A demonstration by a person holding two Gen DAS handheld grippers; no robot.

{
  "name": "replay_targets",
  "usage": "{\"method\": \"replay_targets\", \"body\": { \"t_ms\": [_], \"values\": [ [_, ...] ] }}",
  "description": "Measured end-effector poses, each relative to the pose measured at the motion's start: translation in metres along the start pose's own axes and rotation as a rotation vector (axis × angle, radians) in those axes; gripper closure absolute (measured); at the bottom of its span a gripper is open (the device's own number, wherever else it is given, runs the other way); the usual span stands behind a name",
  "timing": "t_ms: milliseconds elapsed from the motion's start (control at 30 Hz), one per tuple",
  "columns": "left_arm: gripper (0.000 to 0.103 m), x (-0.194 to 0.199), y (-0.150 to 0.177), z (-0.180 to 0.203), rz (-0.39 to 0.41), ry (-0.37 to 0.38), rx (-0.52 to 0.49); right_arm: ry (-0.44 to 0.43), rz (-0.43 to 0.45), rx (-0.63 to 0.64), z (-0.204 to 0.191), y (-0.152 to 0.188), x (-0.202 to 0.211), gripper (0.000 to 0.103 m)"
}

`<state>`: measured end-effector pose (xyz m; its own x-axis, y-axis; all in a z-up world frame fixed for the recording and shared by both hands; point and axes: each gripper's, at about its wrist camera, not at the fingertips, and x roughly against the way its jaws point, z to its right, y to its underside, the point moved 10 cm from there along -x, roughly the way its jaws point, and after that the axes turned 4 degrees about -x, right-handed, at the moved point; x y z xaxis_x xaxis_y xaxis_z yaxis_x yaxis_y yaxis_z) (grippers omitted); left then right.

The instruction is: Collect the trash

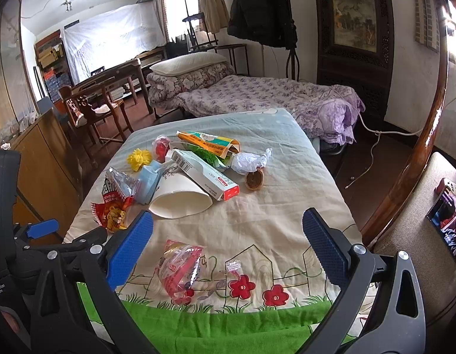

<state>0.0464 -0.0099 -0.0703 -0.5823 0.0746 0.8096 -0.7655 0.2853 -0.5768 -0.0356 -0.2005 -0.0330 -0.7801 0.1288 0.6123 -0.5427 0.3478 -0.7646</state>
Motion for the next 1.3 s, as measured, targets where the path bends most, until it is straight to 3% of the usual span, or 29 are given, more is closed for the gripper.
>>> {"method": "replay_targets", "body": {
  "t_ms": [133,267,467,800,1033,1300],
  "values": [
    [0.006,-0.001,0.001,0.001,-0.002,0.003,0.002,0.004,-0.004,-0.001,0.002,0.003,-0.004,0.006],
    [0.006,-0.007,0.006,0.009,-0.03,0.082,-0.001,0.014,-0.021,-0.021,0.009,0.007,-0.013,0.006],
    [0.006,-0.007,0.007,0.005,-0.022,0.055,-0.008,0.014,-0.02,-0.044,0.012,0.007,-0.015,0.006],
    [0.006,0.018,-0.008,0.006,0.119,0.002,-0.016,0.001,-0.016,-0.036,0.01,0.006,-0.012,0.006],
    [0.006,0.014,-0.005,0.011,0.07,0.042,-0.035,-0.01,-0.007,-0.051,0.012,0.004,-0.01,0.006],
    [0.006,0.003,0.002,0.0,0.011,0.015,0.001,-0.022,-0.008,-0.078,0.015,0.005,-0.009,0.006]
  ]
}}
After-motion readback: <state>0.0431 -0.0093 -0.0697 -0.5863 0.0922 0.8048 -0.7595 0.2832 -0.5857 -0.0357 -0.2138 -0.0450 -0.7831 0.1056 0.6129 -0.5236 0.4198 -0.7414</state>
